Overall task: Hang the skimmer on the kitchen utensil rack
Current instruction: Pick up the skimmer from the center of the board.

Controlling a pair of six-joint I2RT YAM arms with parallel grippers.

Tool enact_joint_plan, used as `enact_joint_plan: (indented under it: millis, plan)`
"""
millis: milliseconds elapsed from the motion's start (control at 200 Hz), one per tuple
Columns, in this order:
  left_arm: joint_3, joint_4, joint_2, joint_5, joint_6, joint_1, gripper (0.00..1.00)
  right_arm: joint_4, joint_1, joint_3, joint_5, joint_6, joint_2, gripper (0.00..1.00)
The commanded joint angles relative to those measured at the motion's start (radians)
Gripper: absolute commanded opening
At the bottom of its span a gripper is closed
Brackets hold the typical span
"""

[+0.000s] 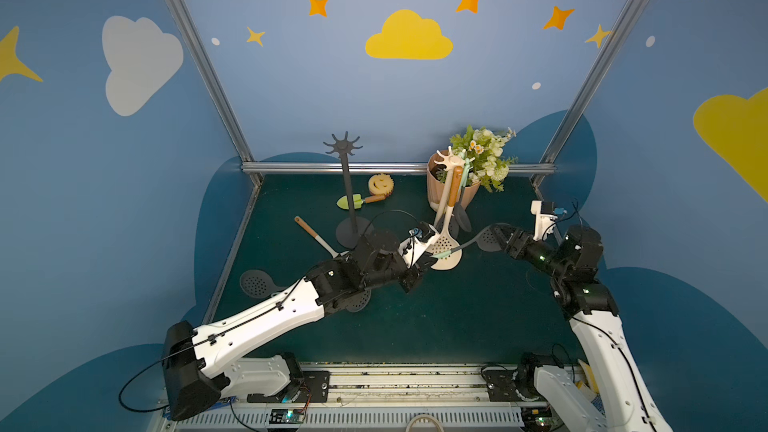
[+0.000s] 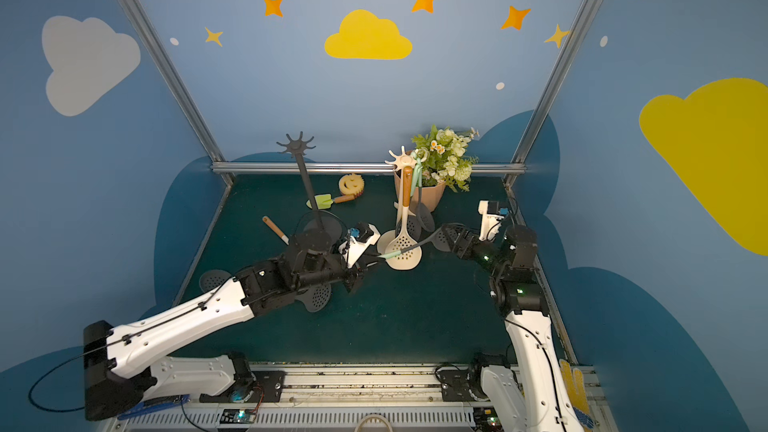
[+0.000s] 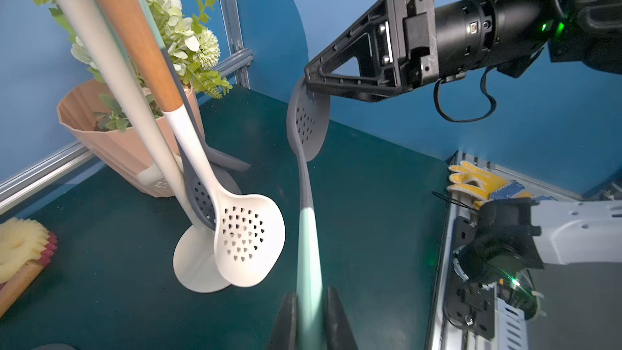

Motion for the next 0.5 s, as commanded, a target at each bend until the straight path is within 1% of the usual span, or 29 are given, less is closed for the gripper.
enact_joint_plan:
  millis: [0, 80, 135, 210, 295, 416, 496]
  plan:
    - [0.044, -0.199, -0.018, 0.129, 0.022, 0.002, 0.04, -0.017, 0.032, 0.035, -0.018, -0.275, -0.053, 0.57]
    - [0.054, -0.239, -0.026, 0.111, 0.032, 0.013, 0.04, -0.009, 0.033, 0.013, -0.053, -0.29, -0.08, 0.57]
    - [0.061, -0.263, -0.032, 0.093, 0.039, 0.022, 0.04, -0.034, 0.034, 0.013, -0.071, -0.301, -0.086, 0.58]
    - [0.075, -0.295, -0.043, 0.091, 0.048, 0.035, 0.04, -0.087, 0.037, 0.024, -0.127, -0.345, -0.088, 0.57]
    - [0.091, -0.326, -0.05, 0.093, 0.055, 0.061, 0.04, -0.171, 0.046, 0.052, -0.117, -0.387, -0.083, 0.57]
    - [0.099, -0.349, -0.062, 0.09, 0.061, 0.097, 0.04, -0.22, 0.046, 0.081, -0.112, -0.357, -0.062, 0.58]
    - [0.097, -0.35, -0.082, 0.08, 0.06, 0.116, 0.04, -0.21, 0.047, 0.079, -0.106, -0.287, -0.056, 0.59]
